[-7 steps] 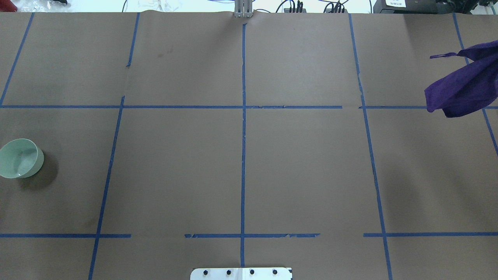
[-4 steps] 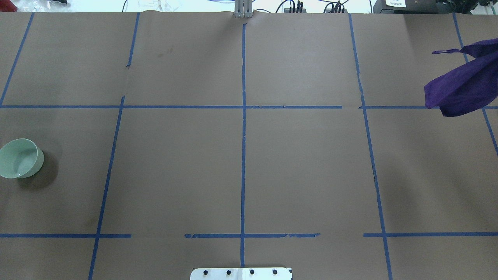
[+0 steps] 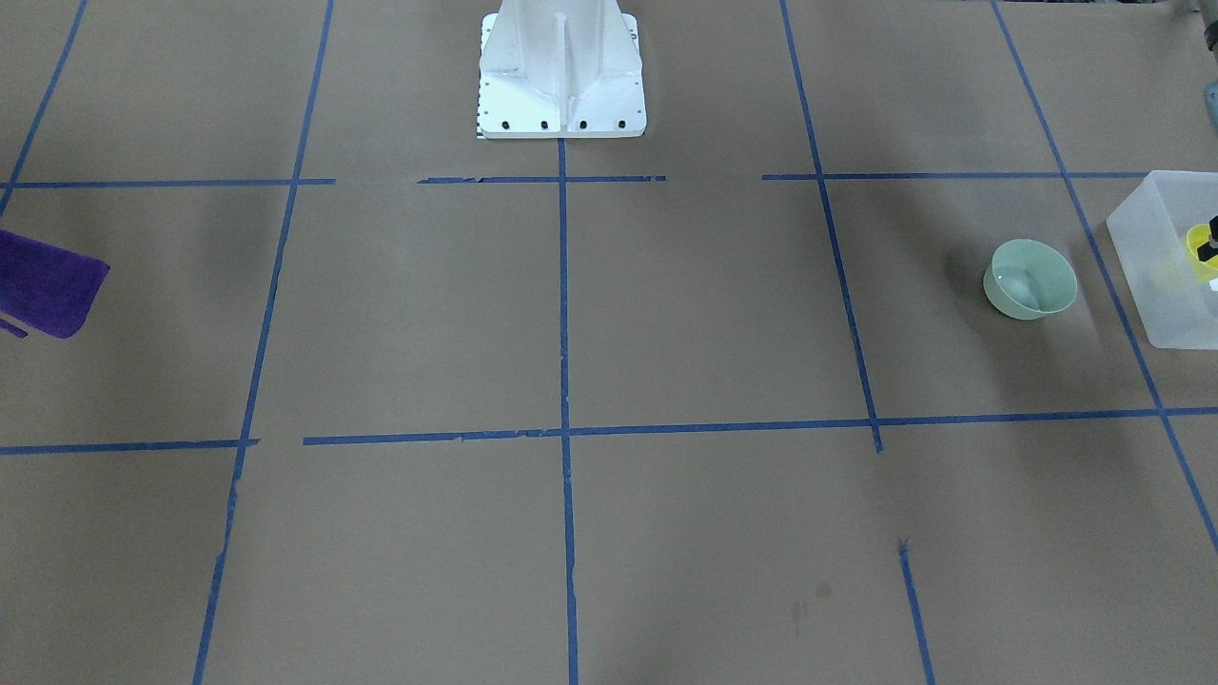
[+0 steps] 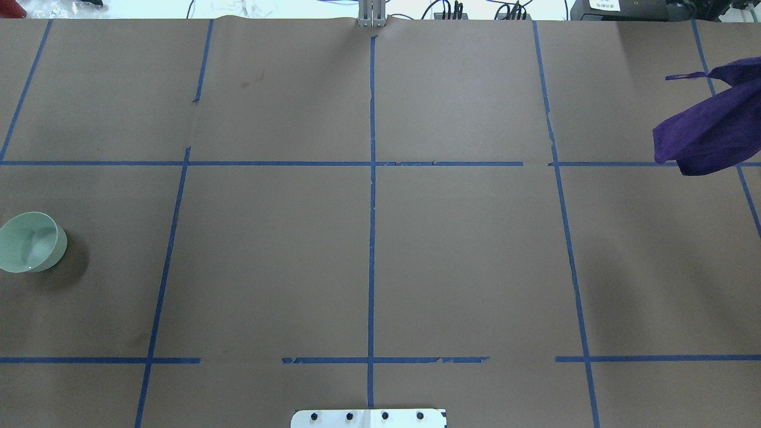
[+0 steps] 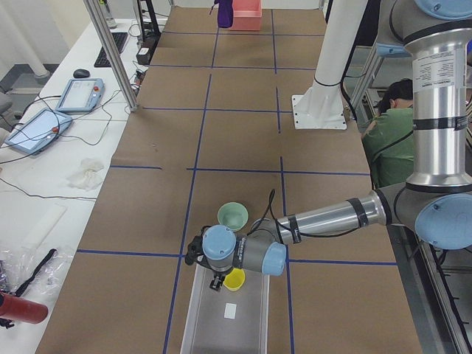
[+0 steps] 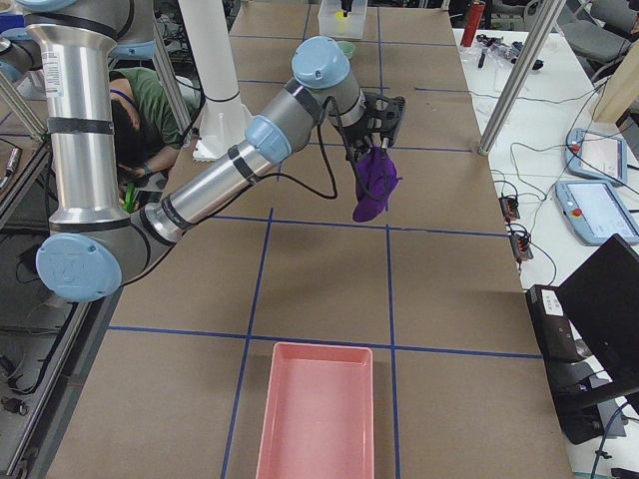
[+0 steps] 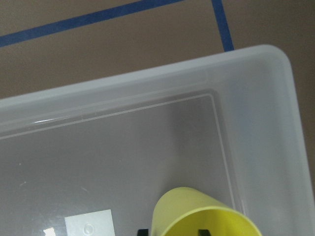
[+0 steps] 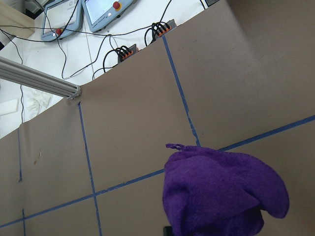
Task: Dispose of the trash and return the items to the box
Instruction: 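Carry the cup over the clear bin while right gripper lifts cloth, then release the cup into the clear bin and reach left gripper to bowl, then grasp the rim of the pale green bowl with the left gripper, then lift the green bowl while right gripper drops cloth into pink bin, then lower the green bowl into the clear bin and open the left gripper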
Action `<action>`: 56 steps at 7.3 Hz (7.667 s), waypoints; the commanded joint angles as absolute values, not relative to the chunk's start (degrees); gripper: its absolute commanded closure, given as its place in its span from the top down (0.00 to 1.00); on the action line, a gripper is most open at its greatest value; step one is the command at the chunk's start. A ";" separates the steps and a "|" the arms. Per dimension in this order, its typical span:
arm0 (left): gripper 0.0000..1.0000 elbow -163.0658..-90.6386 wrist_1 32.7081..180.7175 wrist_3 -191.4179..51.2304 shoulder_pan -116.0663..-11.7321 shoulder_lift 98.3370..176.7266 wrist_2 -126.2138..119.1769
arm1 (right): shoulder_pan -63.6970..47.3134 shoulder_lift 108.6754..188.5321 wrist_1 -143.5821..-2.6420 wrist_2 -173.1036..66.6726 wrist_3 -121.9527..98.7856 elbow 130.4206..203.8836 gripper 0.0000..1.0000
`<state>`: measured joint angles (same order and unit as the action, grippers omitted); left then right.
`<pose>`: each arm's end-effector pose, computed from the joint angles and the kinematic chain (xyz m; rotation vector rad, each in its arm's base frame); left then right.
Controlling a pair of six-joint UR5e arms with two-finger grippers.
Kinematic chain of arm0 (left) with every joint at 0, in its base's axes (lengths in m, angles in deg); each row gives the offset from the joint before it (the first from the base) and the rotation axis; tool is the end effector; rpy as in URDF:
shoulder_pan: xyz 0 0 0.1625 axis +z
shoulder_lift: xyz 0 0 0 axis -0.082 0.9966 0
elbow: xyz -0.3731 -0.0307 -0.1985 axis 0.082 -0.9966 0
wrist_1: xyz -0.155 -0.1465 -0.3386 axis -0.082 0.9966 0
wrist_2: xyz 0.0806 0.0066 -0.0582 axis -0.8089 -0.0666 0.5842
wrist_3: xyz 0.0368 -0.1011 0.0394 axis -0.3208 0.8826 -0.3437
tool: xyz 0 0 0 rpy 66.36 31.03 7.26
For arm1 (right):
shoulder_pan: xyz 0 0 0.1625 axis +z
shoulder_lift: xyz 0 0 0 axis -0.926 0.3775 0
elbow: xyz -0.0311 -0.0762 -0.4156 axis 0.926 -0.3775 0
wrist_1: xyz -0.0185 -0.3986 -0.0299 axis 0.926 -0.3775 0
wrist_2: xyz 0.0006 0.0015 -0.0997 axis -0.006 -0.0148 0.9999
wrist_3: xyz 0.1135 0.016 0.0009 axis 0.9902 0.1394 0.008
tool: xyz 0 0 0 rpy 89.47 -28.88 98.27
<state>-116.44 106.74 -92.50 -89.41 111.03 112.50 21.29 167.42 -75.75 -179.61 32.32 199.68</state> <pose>-0.0096 -0.4253 0.7483 0.1814 0.8271 0.2848 0.0281 -0.4232 0.3260 0.1489 -1.2240 0.4774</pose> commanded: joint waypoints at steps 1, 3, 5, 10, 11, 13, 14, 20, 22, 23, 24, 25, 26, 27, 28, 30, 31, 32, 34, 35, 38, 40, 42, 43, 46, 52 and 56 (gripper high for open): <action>1.00 -125.06 102.08 -92.99 -89.95 110.91 112.23 | 21.56 167.83 -75.82 -179.52 32.38 199.49 0.00; 1.00 -134.70 94.46 -92.74 -93.89 110.73 112.23 | 21.74 168.18 -75.82 -179.34 31.86 198.88 0.00; 1.00 -140.90 91.50 -84.12 -94.27 111.43 112.50 | 23.65 171.25 -78.26 -178.38 20.86 197.57 0.00; 0.99 -128.72 139.24 -45.34 -71.64 104.76 103.31 | 31.91 170.55 -100.48 -171.79 -16.59 195.81 0.00; 0.99 -125.39 142.36 -44.32 -69.15 104.75 100.40 | 33.67 170.47 -102.34 -171.09 -20.66 195.19 0.00; 0.97 -122.81 142.40 -44.13 -66.24 104.75 98.88 | 35.97 170.12 -107.95 -168.46 -29.44 194.66 0.00; 0.93 -121.59 142.48 -44.04 -65.10 104.75 98.79 | 37.28 170.11 -110.34 -168.01 -33.41 194.31 0.00; 0.00 -120.35 142.48 -40.73 -63.86 106.16 97.73 | 41.77 170.20 -111.06 -166.96 -46.43 187.64 0.00; 0.00 -123.40 142.14 -39.47 -64.03 106.34 98.60 | 43.70 170.03 -110.98 -162.75 -51.87 184.83 0.00; 0.00 -125.94 141.87 -39.73 -64.12 105.64 102.96 | 44.32 169.85 -110.97 -160.56 -54.77 183.25 0.00; 0.00 -126.84 141.87 -39.91 -64.90 106.07 111.18 | 44.59 169.68 -110.71 -158.62 -55.67 181.75 0.00; 0.00 -128.33 141.78 -39.91 -67.08 105.90 113.53 | 44.76 169.85 -110.19 -157.73 -57.34 178.78 0.00; 0.00 -128.60 141.26 -40.00 -68.58 105.81 114.77 | 44.76 169.76 -109.14 -157.20 -60.22 175.27 0.00; 0.00 -128.52 141.08 -40.96 -69.64 105.72 114.87 | 44.76 170.81 -103.65 -157.02 -60.25 171.84 0.00; 0.00 -128.61 139.08 -44.45 -71.74 105.63 115.04 | 44.85 173.51 -98.81 -157.19 -59.90 169.63 0.99; 0.00 -130.53 128.48 -57.60 -79.11 105.81 117.24 | 44.85 175.56 -94.63 -157.54 -57.54 169.96 1.00; 0.00 -131.67 121.72 -64.37 -82.28 106.33 117.16 | 44.85 175.56 -94.71 -157.98 -55.70 169.96 1.00; 0.00 -131.77 116.52 -70.52 -86.05 107.29 117.16 | 44.77 175.82 -94.63 -158.33 -55.42 170.22 1.00; 0.00 -130.99 105.02 -83.61 -94.04 108.44 116.98 | 44.33 177.66 -94.80 -159.73 -55.42 171.10 1.00; 0.00 -128.54 100.87 -90.55 -98.00 109.49 116.37 | 44.15 178.54 -94.80 -162.44 -55.42 172.49 1.00; 0.00 -112.65 99.95 -102.73 -106.82 113.10 116.28 | 41.97 178.64 -94.71 -166.68 -46.35 176.26 1.00; 0.00 -108.33 100.12 -104.06 -109.55 113.10 110.79 | 37.84 178.90 -95.06 -167.39 -39.44 180.75 1.00; 0.00 -104.28 100.30 -104.34 -111.05 113.10 110.04 | 33.63 178.90 -94.98 -167.65 -33.48 183.04 1.00; 0.00 -102.61 100.64 -104.16 -111.14 113.19 110.04 | 29.95 178.73 -94.63 -167.57 -30.66 183.49 1.00; 0.00 -99.61 105.90 -103.55 -111.49 113.89 107.08 | 22.37 177.85 -90.96 -167.30 -25.03 183.32 1.00; 1.00 -117.91 109.44 -96.60 -111.76 112.41 105.73 | 20.95 178.20 -88.83 -166.95 -24.39 183.05 1.00; 1.00 -123.82 110.15 -94.94 -97.41 112.22 105.82 | 20.95 178.64 -88.83 -166.86 -23.87 182.09 1.00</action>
<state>-120.62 110.45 -95.66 -104.55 112.24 106.03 20.94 178.55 -88.83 -166.93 -23.90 182.47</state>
